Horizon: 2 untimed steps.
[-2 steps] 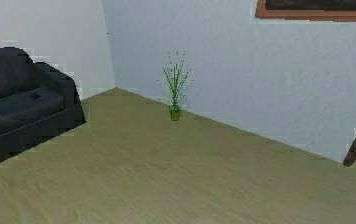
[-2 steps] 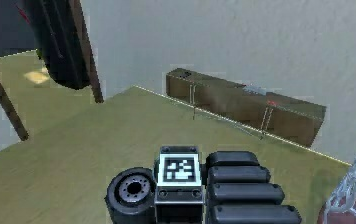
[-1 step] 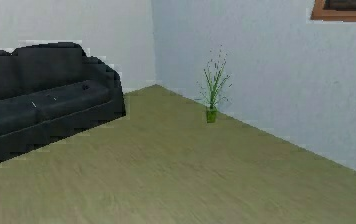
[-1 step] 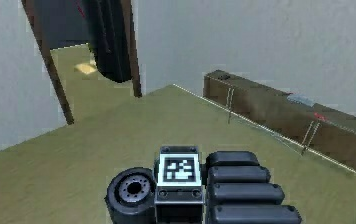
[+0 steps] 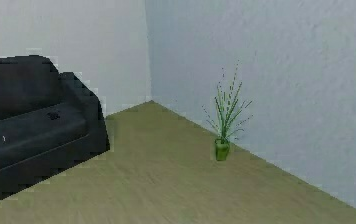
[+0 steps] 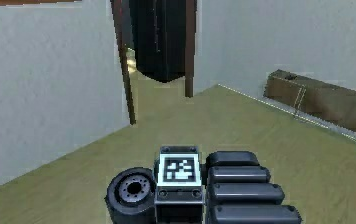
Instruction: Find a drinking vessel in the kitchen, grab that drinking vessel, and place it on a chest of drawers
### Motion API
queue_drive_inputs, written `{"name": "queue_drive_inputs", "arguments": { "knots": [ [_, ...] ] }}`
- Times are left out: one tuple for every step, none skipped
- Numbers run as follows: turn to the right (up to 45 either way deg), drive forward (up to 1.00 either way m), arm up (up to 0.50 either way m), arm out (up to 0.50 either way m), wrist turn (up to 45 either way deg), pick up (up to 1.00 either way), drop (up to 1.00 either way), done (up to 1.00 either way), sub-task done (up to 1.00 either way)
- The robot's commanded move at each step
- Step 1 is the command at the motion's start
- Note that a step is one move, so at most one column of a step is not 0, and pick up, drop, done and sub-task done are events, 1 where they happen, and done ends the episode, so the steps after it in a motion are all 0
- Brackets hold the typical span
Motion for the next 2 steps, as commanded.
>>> {"name": "queue_drive_inputs", "arguments": {
  "knots": [
    [-45.0, 0.0, 0.0, 0.0, 0.0, 0.0, 0.0, 0.0, 0.0],
    [0.0, 0.9, 0.0, 0.0, 0.0, 0.0, 0.0, 0.0, 0.0]
  ]
}}
